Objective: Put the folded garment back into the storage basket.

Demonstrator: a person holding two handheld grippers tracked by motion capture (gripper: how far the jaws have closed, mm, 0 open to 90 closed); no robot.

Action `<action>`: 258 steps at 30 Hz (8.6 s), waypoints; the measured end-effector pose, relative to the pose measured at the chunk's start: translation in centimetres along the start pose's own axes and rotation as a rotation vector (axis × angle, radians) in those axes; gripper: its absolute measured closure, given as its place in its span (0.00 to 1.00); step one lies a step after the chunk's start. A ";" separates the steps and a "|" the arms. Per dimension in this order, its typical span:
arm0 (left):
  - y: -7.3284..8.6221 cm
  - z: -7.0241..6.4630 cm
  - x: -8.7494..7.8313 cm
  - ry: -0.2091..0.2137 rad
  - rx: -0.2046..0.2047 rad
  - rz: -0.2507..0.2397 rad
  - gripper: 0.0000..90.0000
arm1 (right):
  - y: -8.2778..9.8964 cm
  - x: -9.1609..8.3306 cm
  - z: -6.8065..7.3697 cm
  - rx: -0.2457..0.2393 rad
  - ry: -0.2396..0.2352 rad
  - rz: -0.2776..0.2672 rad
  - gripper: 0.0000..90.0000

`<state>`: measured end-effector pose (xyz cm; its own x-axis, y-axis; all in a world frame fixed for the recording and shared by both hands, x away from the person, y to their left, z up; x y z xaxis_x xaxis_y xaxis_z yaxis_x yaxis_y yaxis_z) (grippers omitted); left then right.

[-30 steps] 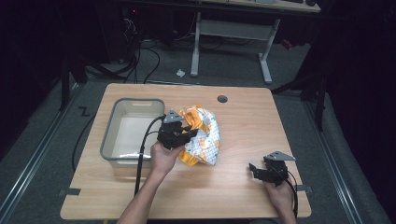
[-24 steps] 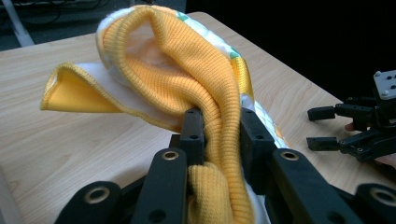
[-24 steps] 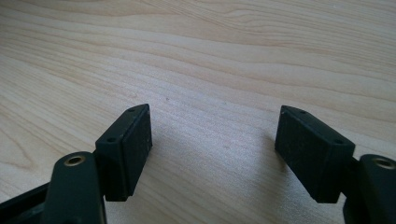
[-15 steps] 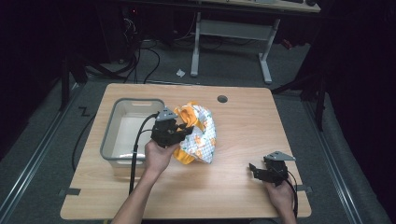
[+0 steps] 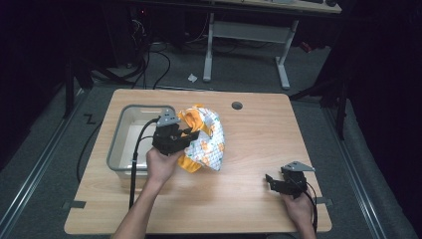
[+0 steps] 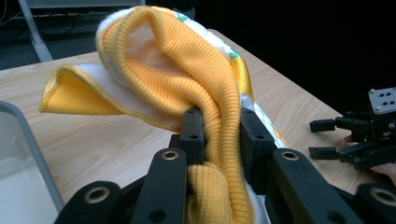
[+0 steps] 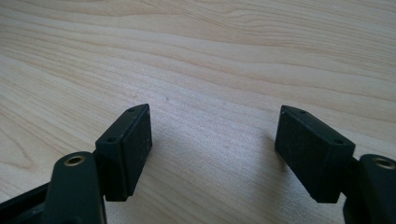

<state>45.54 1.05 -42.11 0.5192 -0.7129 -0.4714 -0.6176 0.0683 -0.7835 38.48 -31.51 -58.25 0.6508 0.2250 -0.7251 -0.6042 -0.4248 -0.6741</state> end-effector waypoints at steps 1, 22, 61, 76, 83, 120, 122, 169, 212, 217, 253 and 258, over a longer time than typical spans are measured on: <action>-0.1 0.1 -0.1 -0.002 -0.001 -0.001 0.83 | 0.0 0.0 0.0 0.000 0.000 0.000 0.31; -0.8 1.7 -2.7 -0.004 -0.038 -0.037 0.83 | 0.0 0.0 0.0 0.000 0.000 0.000 0.31; -2.6 5.2 -8.1 -0.063 -0.049 -0.106 0.86 | 0.0 0.0 0.0 0.000 0.000 0.000 0.31; -2.5 7.5 -9.5 -0.095 -0.080 -0.097 0.86 | 0.0 0.0 0.0 -0.001 0.001 0.000 0.31; -2.3 8.4 -10.1 -0.115 -0.087 -0.114 0.86 | 0.0 0.0 0.0 0.002 0.001 0.000 0.31; 0.9 14.0 -6.9 -0.224 -0.156 0.029 0.85 | 0.0 0.0 0.0 0.003 0.003 0.001 0.31; 1.2 14.3 -6.5 -0.233 -0.158 0.043 0.85 | 0.0 0.0 0.0 0.003 0.003 0.001 0.31; 3.0 15.4 -5.3 -0.429 -0.201 0.072 0.47 | 0.0 0.0 0.0 0.003 0.003 0.001 0.31; 3.3 6.4 -3.4 -0.267 -0.032 0.000 0.41 | 0.0 0.0 0.0 0.005 0.003 0.001 0.31; 3.3 5.9 -3.2 -0.247 -0.034 -0.003 0.41 | 0.0 0.0 0.0 0.004 0.003 0.000 0.31; 7.9 0.5 2.0 -0.113 -0.005 0.086 0.40 | 0.0 0.0 0.0 0.003 0.003 0.001 0.31; 8.6 0.0 2.8 -0.107 0.006 0.106 0.40 | 0.0 0.0 0.0 0.002 0.003 0.001 0.31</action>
<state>41.67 -0.30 -50.19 0.5114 -0.6229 -0.5920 -0.6688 0.1441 -0.7294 38.50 -31.54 -58.26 0.6519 0.2219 -0.7251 -0.6057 -0.4229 -0.6739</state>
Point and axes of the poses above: each handheld gripper's, and its own axes: x roughly forward along the jaws, y roughly out of its underside, z roughly to its left, the point moved 9 cm from there along x, roughly forward along the jaws, and after that the axes turned 11 degrees about -x, right-handed, at the moved point
